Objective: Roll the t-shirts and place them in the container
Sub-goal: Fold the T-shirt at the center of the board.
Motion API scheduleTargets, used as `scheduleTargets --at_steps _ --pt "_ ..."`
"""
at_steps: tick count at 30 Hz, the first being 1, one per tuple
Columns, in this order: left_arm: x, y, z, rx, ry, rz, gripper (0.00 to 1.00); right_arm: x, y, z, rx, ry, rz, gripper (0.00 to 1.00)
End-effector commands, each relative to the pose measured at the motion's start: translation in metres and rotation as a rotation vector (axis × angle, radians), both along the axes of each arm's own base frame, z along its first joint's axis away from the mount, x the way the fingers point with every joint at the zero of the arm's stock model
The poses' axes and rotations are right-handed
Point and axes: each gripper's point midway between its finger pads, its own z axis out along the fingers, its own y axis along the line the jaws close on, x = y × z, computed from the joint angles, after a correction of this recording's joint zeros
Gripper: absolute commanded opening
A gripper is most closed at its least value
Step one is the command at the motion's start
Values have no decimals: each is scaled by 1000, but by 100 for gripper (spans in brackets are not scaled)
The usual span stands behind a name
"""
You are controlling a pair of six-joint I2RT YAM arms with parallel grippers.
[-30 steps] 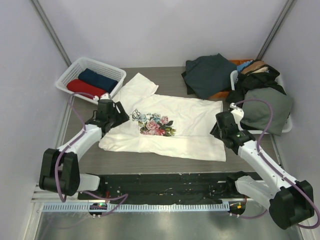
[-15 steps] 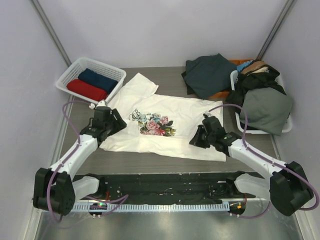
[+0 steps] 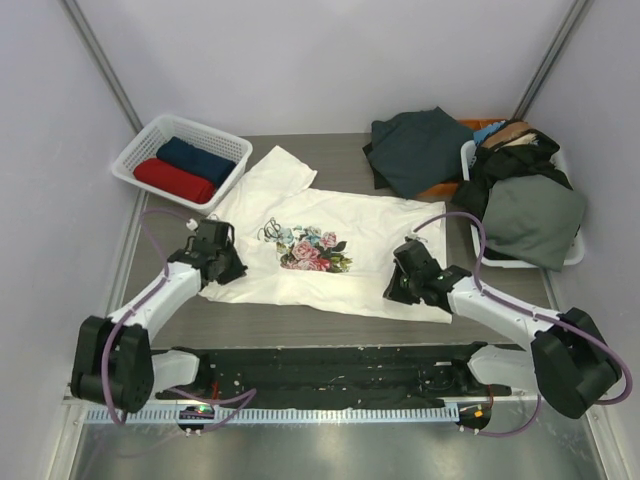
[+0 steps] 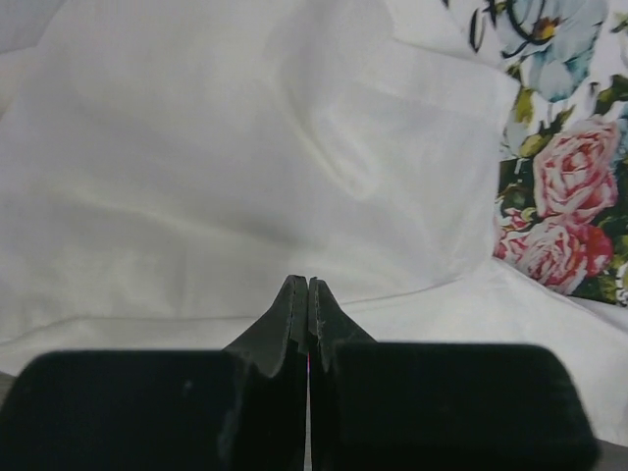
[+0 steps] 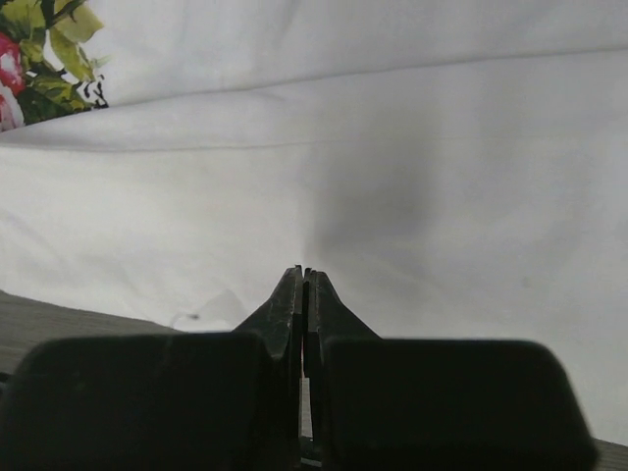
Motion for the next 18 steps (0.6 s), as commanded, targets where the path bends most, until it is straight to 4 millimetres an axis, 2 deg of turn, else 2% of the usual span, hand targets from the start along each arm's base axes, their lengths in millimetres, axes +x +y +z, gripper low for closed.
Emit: scheduleTargets --at_steps 1,8,13,14,18 --pt "-4 -5 -25 16 102 -16 0 19 -9 5 -85 -44 -54 1" --pt "-14 1 -56 67 227 6 0 4 -25 -24 -180 72 -111 1" --pt "-30 7 -65 89 290 36 0 -13 -44 -31 -272 153 -197 1" --pt "-37 10 -66 103 314 46 0 -21 -49 -34 -301 190 -201 1" --pt "-55 21 -69 137 348 88 0 -41 -46 -39 -301 234 -182 1"
